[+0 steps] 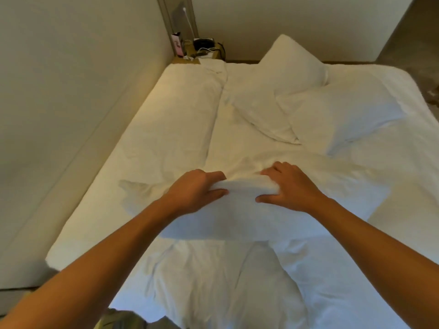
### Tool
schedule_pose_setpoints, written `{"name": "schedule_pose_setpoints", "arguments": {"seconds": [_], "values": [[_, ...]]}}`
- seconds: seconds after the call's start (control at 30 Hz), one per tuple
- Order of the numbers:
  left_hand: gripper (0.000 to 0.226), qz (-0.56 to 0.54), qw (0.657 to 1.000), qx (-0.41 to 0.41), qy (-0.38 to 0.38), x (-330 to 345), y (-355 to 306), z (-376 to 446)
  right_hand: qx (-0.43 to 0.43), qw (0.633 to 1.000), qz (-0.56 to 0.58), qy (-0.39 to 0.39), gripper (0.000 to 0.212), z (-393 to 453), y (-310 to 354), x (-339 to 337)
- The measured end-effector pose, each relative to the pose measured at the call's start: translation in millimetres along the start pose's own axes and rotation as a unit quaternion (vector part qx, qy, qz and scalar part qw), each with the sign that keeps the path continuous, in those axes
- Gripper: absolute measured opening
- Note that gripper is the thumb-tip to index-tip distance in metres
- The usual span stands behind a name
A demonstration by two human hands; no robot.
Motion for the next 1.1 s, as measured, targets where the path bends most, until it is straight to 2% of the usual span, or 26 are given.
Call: {"name": "schedule_pose_setpoints", "arguments": {"seconds": [0.13,0.23,0.5,0.63,0.73,0.87,1.0,1.1], "values": [[0.028,-0.02,0.993,-0.114,-0.025,16,52,-54,0.01,1.0,-0.014,0.023,0.066,4,40,43],[0.026,-0.008,0.985,-0.161,-0.054,28,74,-76,0.045,0.999,0.015,0.025,0.046,0,51,54],[0.027,0.012,0.984,-0.138,-0.114,17,79,-65,0.14,0.988,-0.035,-0.055,0.023,-13,11,17],[0.022,0.052,0.983,-0.133,-0.114,6,79,-57,0.194,0.976,-0.017,-0.094,0.02,-13,-6,-3],[0.021,0.07,0.982,-0.133,-0.115,-1,75,-52,0.194,0.972,0.037,-0.125,0.019,-8,-5,-12],[0.02,0.104,0.977,-0.144,-0.115,-13,70,-52,0.199,0.97,0.118,-0.077,0.027,1,0,-5],[0.021,0.148,0.971,-0.166,-0.091,-19,65,-53,0.17,0.976,0.105,-0.084,0.029,11,-1,3],[0.021,0.132,0.967,-0.203,-0.081,-13,63,-50,0.136,0.985,0.084,-0.065,0.03,16,-12,13]]}}
Point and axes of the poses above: each hand's wrist, its own z-axis towards the middle knuckle, its own x-axis out of the palm, y = z × x, the point moved 5 cm from there along z, towards the middle knuckle, and after that the axes turned 11 degrees about x, right-handed, at the moved point
